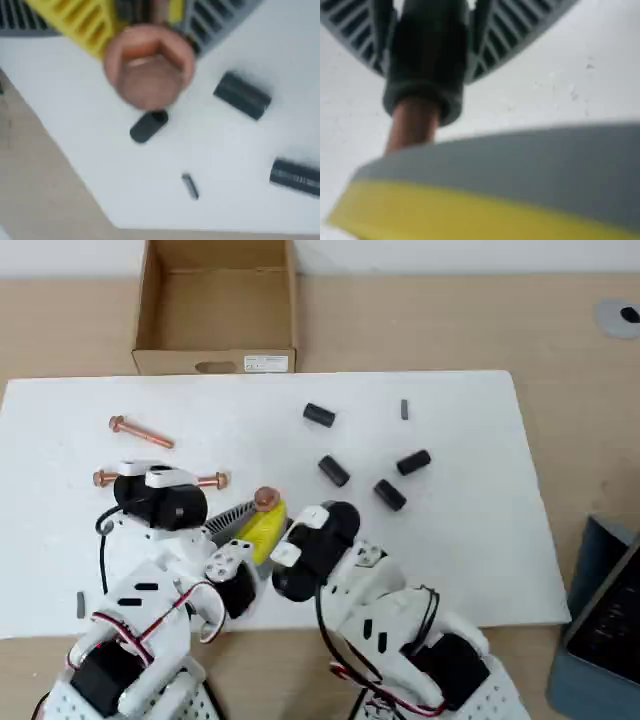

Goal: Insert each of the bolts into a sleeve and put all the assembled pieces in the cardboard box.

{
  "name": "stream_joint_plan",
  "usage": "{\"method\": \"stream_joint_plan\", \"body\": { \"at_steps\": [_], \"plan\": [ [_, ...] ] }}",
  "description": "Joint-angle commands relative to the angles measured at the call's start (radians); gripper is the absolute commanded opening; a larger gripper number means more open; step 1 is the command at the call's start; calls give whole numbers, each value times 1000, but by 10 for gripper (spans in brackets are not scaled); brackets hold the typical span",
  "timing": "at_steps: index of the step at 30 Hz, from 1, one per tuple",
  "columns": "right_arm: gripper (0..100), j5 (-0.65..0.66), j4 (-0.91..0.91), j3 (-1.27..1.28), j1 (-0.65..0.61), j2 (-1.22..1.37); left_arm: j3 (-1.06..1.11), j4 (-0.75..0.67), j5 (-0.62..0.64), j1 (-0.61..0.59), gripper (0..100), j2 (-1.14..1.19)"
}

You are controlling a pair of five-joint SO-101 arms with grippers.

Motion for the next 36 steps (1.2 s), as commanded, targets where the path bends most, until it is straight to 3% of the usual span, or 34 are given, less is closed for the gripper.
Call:
{"method": "stream_joint_plan", "body": {
  "at_steps": [1,8,21,26,30,36],
  "plan": [
    [9,9,-26,-16,-8,-104,3,72,-8,15,8,-1],
    [9,11,-26,-16,-8,-104,-2,97,-6,5,181,-1],
    [9,8,-26,-13,-7,-104,-95,101,-15,-103,189,1],
    [9,6,-26,-12,-5,-104,-143,101,-15,-132,164,1],
    [9,5,-25,-12,70,-104,-173,94,-77,-178,2,-1],
    [9,3,-18,-12,236,-96,-176,98,-219,-379,2,-1]
  ]
}}
